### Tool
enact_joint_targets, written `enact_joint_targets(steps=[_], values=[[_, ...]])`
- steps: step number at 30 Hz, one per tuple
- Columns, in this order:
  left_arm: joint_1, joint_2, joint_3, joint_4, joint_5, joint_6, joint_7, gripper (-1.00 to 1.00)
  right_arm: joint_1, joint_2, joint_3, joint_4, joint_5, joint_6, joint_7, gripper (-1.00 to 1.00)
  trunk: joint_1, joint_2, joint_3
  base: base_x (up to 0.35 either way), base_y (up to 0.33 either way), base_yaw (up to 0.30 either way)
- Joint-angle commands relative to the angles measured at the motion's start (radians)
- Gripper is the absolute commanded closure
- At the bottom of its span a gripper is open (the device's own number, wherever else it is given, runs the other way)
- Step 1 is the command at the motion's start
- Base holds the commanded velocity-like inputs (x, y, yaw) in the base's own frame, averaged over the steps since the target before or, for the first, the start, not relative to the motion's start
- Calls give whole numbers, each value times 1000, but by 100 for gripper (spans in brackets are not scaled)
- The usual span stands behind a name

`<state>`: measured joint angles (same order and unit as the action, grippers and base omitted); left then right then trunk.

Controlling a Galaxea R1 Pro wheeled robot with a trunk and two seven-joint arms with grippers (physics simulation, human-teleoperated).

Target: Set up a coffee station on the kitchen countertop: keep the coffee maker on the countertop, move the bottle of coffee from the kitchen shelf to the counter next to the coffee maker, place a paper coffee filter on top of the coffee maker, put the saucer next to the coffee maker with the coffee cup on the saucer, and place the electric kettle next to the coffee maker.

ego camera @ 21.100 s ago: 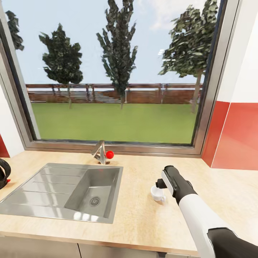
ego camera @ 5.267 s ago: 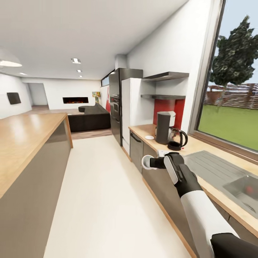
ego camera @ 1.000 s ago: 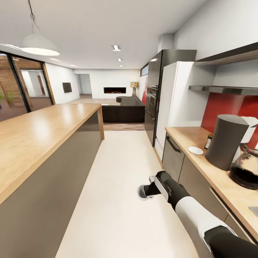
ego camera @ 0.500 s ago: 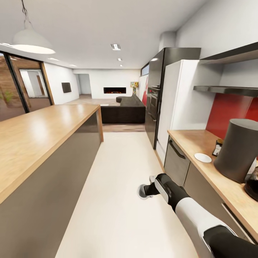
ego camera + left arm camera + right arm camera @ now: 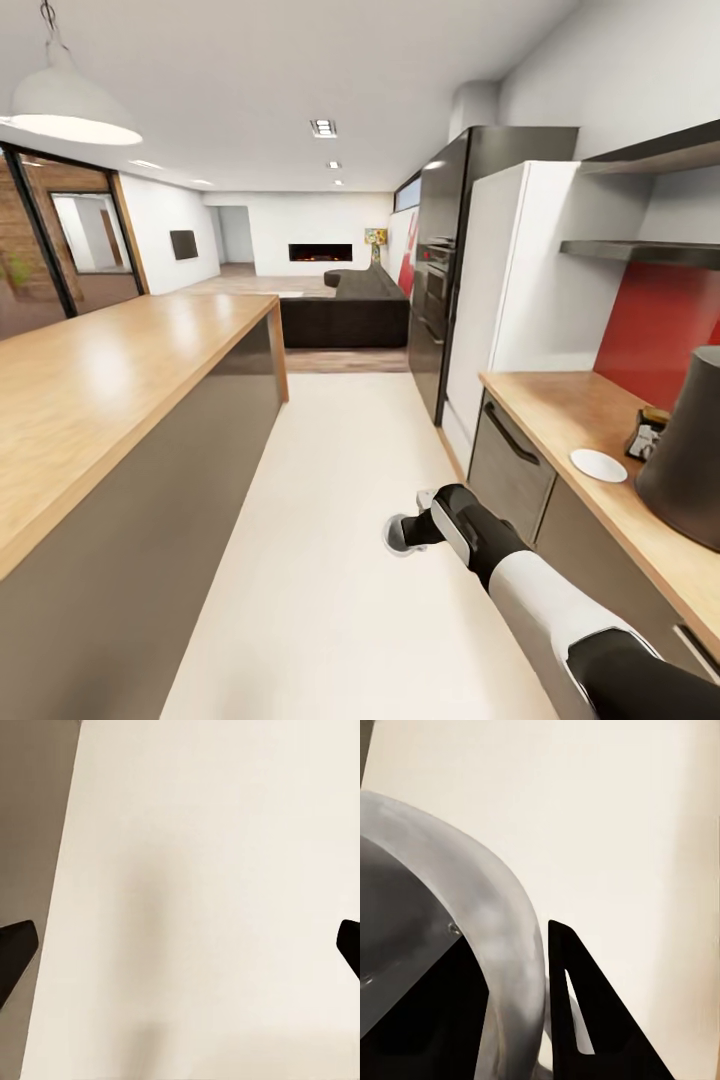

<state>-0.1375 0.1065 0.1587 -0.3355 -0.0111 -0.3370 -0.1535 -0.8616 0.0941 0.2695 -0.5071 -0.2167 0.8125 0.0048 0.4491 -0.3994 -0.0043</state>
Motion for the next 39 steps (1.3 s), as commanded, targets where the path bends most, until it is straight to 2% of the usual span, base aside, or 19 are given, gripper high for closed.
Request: enact_joint_targets(steps=[1,28,39], values=[[-1,-1,8,1,-1,-2,-9,-100,0,-1,4,-1,-3,4,2,100,1,-1,0,337,102,0],[1,2,7,-3,-1,-4,-9,-100,0,-2,1,-13,-7,4,3,100,1,-1,0,337,99,0],[1,1,4,-3,-1,-4,-9,-100,0,-2,0,-13,-7,4,3,100,1,-1,0,337,25,0]])
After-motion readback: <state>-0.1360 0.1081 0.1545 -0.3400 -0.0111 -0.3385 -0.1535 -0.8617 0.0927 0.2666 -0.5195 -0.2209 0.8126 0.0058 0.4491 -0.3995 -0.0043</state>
